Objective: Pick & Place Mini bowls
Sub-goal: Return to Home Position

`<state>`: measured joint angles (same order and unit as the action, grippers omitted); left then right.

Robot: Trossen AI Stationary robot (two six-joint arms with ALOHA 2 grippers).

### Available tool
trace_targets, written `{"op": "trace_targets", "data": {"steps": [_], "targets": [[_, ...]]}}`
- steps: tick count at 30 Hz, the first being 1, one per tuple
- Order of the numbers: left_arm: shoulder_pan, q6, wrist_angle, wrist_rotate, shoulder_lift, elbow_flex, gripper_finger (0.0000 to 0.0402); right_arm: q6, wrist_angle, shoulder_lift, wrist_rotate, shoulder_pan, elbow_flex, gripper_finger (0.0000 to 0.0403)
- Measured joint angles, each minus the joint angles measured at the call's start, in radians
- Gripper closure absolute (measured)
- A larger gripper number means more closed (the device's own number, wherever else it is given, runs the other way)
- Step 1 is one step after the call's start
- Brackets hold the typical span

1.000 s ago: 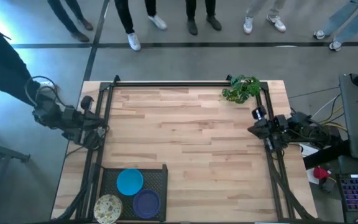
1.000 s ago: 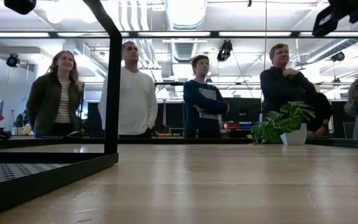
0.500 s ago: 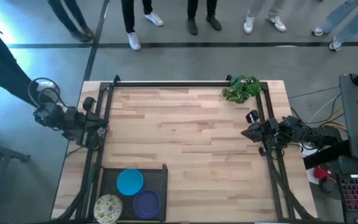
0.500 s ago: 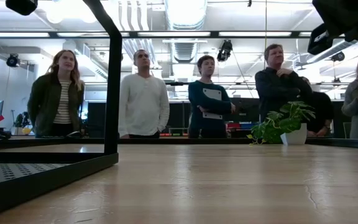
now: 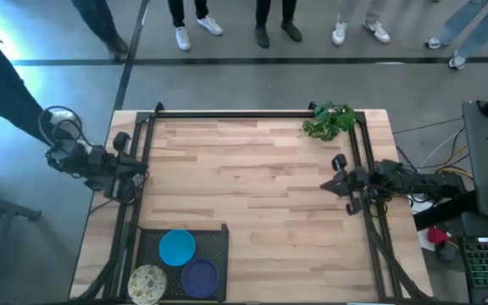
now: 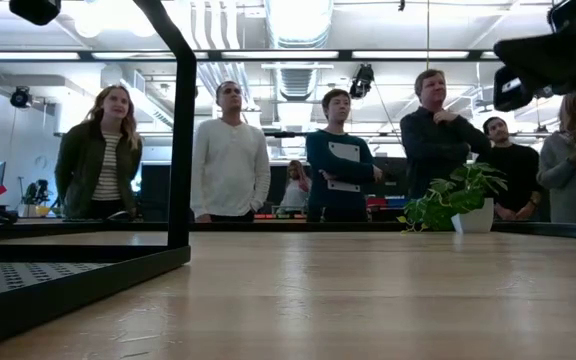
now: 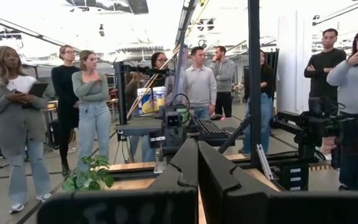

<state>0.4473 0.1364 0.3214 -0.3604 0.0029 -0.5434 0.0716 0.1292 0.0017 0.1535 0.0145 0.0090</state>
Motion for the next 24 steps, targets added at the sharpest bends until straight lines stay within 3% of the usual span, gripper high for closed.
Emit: {"op": "trace_targets", "data": {"steps": [15, 24], "targets": [[0.0, -0.002, 0.002, 0.0, 0.0, 0.009, 0.0401, 0.068, -0.097, 0.0, -0.003, 0.0, 0.0, 0.0394], [0.0, -0.037, -0.039, 0.034, 0.0, 0.091, 0.0402, 0.012, -0.097, 0.001, -0.004, 0.0, 0.0, 0.0394]]}}
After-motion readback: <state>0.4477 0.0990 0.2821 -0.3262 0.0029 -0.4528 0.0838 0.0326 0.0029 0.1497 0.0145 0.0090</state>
